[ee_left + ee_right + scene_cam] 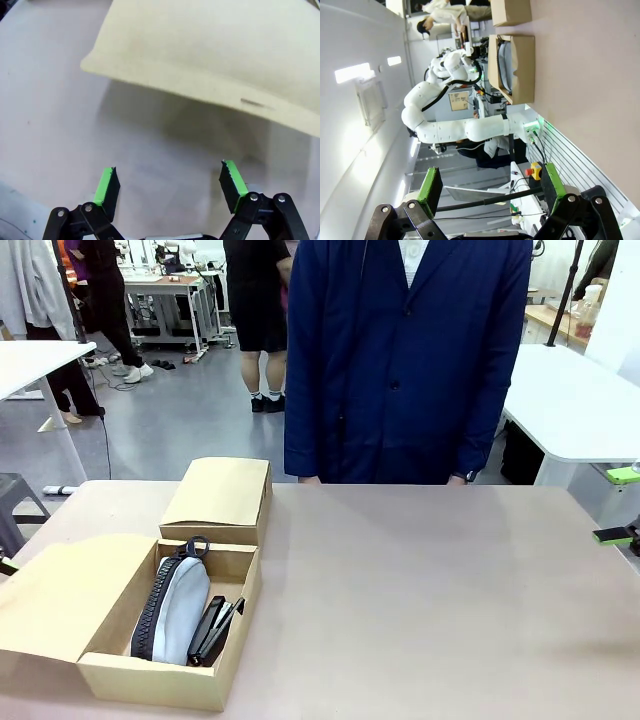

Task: Place items inside the box.
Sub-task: Close the lid of the Mailer Box closest to the robot.

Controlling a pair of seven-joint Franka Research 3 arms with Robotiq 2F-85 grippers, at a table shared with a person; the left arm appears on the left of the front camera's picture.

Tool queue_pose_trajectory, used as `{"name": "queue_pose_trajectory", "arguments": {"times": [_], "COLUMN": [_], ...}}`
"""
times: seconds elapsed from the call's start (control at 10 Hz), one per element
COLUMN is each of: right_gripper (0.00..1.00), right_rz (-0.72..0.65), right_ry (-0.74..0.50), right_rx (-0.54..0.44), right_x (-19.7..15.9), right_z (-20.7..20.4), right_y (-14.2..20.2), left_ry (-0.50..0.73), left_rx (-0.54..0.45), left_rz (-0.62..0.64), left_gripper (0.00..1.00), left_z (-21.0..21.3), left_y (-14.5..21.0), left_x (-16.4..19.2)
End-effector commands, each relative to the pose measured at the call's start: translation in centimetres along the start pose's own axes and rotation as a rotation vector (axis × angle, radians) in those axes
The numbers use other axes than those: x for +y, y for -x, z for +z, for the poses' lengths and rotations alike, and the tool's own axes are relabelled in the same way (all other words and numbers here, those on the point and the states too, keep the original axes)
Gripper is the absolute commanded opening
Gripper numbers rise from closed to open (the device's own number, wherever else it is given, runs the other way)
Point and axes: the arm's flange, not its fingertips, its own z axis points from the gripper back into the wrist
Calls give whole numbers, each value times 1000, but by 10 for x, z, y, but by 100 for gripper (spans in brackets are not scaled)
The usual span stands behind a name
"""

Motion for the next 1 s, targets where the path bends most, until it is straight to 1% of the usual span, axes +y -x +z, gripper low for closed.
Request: {"name": "queue_pose_trajectory", "arguments": {"times": [0.0, 0.2, 0.3, 0.7, 0.8, 0.9], "right_gripper": [100, 100, 100, 100, 100, 100], "right_rz": [13, 13, 13, 13, 13, 13], "right_ry": [14, 14, 14, 14, 14, 14], "right_rx": [0, 0, 0, 0, 0, 0], "right_x": [0, 0, 0, 0, 0, 0], "right_z": [1, 1, 1, 1, 1, 1], "right_y": [1, 1, 1, 1, 1, 1], "left_ry": [-12, 5, 18, 120, 137, 153], "left_rx": [43, 33, 11, -103, -135, -188], "left_rz": [-5, -4, -9, -28, -28, -26], "left_gripper": [100, 100, 100, 100, 100, 100], "left_z": [-5, -8, -13, -31, -30, -24], "left_y": [-1, 0, -3, -14, -17, -20], "left_x": [-4, -3, -4, -9, -9, -8]}}
